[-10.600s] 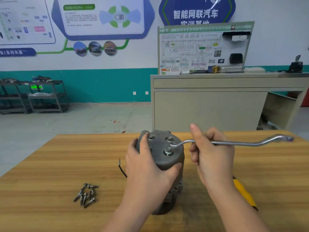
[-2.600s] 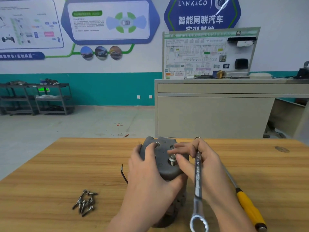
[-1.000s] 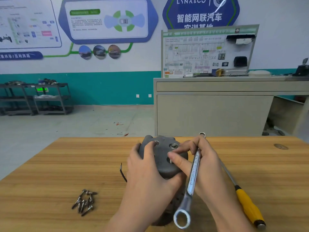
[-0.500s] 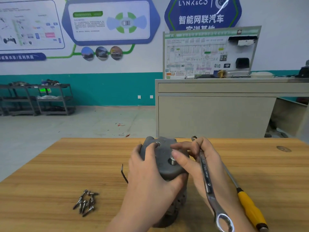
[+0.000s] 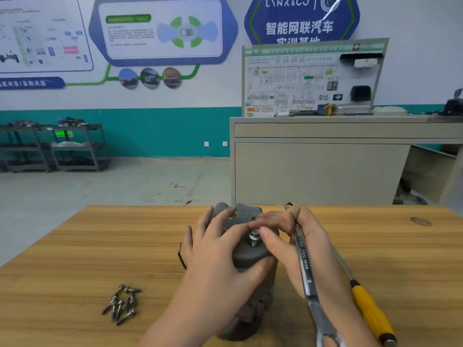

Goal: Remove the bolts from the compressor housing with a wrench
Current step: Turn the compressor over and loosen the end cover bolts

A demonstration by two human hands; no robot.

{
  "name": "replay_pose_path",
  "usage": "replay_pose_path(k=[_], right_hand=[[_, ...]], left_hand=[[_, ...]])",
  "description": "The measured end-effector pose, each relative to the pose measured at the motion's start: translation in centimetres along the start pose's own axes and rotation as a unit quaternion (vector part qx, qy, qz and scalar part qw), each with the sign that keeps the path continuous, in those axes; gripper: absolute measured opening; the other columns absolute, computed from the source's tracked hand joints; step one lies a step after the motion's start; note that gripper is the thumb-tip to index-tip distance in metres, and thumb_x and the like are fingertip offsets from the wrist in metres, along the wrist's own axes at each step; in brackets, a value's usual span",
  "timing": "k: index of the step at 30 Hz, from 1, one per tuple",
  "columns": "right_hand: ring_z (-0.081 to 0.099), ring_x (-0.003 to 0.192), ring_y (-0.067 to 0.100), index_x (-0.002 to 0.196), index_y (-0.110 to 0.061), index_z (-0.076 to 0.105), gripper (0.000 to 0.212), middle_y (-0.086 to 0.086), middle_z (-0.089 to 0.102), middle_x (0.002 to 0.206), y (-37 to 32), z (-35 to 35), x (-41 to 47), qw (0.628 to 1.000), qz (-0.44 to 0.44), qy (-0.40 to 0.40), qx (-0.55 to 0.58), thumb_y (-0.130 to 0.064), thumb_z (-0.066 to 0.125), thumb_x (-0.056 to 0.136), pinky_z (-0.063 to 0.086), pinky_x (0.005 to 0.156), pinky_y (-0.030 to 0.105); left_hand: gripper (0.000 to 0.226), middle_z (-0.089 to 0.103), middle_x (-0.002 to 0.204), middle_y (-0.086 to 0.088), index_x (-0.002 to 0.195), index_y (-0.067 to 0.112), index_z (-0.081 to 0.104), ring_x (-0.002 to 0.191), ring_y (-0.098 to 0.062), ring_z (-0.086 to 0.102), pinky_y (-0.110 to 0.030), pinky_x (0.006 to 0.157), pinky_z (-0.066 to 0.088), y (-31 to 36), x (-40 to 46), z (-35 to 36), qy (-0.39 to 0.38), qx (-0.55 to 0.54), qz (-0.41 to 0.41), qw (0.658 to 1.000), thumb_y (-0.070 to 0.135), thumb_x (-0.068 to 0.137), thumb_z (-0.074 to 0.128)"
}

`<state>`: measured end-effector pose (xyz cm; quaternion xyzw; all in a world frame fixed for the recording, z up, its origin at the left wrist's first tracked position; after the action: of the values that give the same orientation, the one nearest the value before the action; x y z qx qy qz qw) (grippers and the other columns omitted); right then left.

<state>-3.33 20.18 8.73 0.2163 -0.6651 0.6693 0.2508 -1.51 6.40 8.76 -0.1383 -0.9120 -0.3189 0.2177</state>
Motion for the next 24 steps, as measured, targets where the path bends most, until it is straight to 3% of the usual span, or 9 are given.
replay_pose_path(k=[3, 7, 10, 12, 14, 16, 18, 21, 24], right_hand=[[0.066, 0.099, 0.006, 0.076, -0.008, 0.036, 0.026, -0.003, 0.075, 0.093, 0.0, -0.1, -0.1, 1.0, 0.001, 0.01, 0.009, -0.015, 0.06, 0.086, 0.047, 0.083, 0.013], [0.067, 0.092, -0.001, 0.072, -0.005, 0.039, 0.027, 0.01, 0.07, 0.083, 1.1, -0.3, -0.3, 0.996, 0.002, 0.086, -0.006, -0.005, 0.057, 0.093, 0.047, 0.074, 0.008], [0.063, 0.072, -0.006, 0.067, -0.025, 0.044, 0.03, -0.006, 0.065, 0.069, 1.4, 0.0, -0.9, 0.989, -0.043, 0.135, -0.034, -0.022, 0.059, 0.093, 0.043, 0.062, 0.007], [0.066, 0.075, -0.003, 0.068, -0.027, 0.048, 0.024, -0.013, 0.071, 0.074, 1.5, 0.1, -1.1, 0.987, -0.061, 0.147, -0.022, -0.034, 0.054, 0.089, 0.045, 0.067, 0.008], [0.069, 0.079, 0.004, 0.069, -0.02, 0.056, 0.026, -0.009, 0.074, 0.076, 1.6, -0.1, -1.1, 0.984, -0.08, 0.156, 0.01, -0.033, 0.05, 0.091, 0.046, 0.075, 0.009], [0.07, 0.078, 0.007, 0.071, -0.009, 0.065, 0.037, -0.008, 0.073, 0.073, 1.4, -0.4, -1.1, 0.98, -0.111, 0.163, 0.017, -0.027, 0.045, 0.096, 0.046, 0.08, 0.012], [0.07, 0.078, 0.011, 0.07, -0.006, 0.069, 0.046, -0.008, 0.072, 0.071, 1.3, -0.2, -1.1, 0.978, -0.126, 0.163, 0.019, -0.025, 0.04, 0.1, 0.046, 0.083, 0.016], [0.07, 0.078, 0.014, 0.069, -0.006, 0.07, 0.048, -0.006, 0.072, 0.07, 1.4, 0.2, -1.2, 0.976, -0.131, 0.17, 0.036, -0.024, 0.038, 0.101, 0.046, 0.081, 0.018], [0.07, 0.078, 0.014, 0.069, -0.007, 0.069, 0.047, -0.006, 0.072, 0.071, 1.4, 0.4, -1.4, 0.974, -0.136, 0.175, 0.036, -0.023, 0.039, 0.101, 0.046, 0.082, 0.019]], left_hand=[[0.034, 0.042, 0.115, 0.044, 0.11, 0.051, 0.061, 0.137, 0.01, 0.016, -0.04, 0.119, 0.0, 0.3, 0.8, -0.7, 0.003, -0.047, 0.019, 0.999, 0.062, 0.078, 0.054], [0.016, 0.05, 0.082, 0.043, 0.098, 0.036, 0.069, 0.107, 0.022, 0.043, -0.025, 0.116, 0.018, 0.4, 1.4, -1.1, 0.016, -0.085, -0.009, 0.996, 0.038, 0.082, 0.068], [0.009, 0.067, 0.075, 0.021, 0.082, 0.032, 0.065, 0.08, 0.01, 0.06, -0.02, 0.078, 0.05, 0.3, 1.9, -1.9, 0.059, -0.156, -0.056, 0.984, 0.036, 0.081, 0.072], [0.01, 0.072, 0.078, 0.013, 0.085, 0.027, 0.063, 0.073, 0.006, 0.065, -0.016, 0.063, 0.052, 0.1, 2.4, -3.5, 0.11, -0.21, -0.065, 0.969, 0.033, 0.082, 0.07], [0.007, 0.073, 0.079, 0.014, 0.088, 0.025, 0.063, 0.07, 0.007, 0.066, -0.009, 0.056, 0.049, -1.2, 2.9, -6.0, 0.173, -0.24, -0.052, 0.954, 0.03, 0.085, 0.066], [0.002, 0.072, 0.073, 0.012, 0.087, 0.027, 0.062, 0.06, 0.007, 0.064, -0.009, 0.045, 0.044, -4.6, 3.0, -8.0, 0.2, -0.183, -0.07, 0.96, 0.029, 0.089, 0.061], [0.007, 0.07, 0.073, 0.014, 0.089, 0.027, 0.064, 0.054, 0.0, 0.06, -0.023, 0.045, 0.044, -10.5, 2.2, -8.4, 0.177, -0.043, -0.141, 0.973, 0.032, 0.091, 0.06], [0.021, 0.071, 0.075, 0.004, 0.096, 0.017, 0.07, 0.067, -0.019, 0.061, -0.029, 0.057, 0.043, -20.7, -1.1, -7.6, 0.123, 0.125, -0.281, 0.944, 0.035, 0.092, 0.059], [0.025, 0.068, 0.079, -0.001, 0.099, 0.017, 0.072, 0.066, -0.024, 0.057, -0.028, 0.055, 0.041, -26.5, -4.3, -6.5, 0.102, 0.164, -0.35, 0.917, 0.038, 0.091, 0.06]])
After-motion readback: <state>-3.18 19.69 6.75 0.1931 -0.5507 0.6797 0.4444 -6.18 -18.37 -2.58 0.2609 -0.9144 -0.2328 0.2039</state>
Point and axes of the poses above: each hand's wrist, its own x-axis towards the middle knuckle, its own z-axis out of the palm, y = z × x, the point moved 7 cm from there along x, towards the middle knuckle
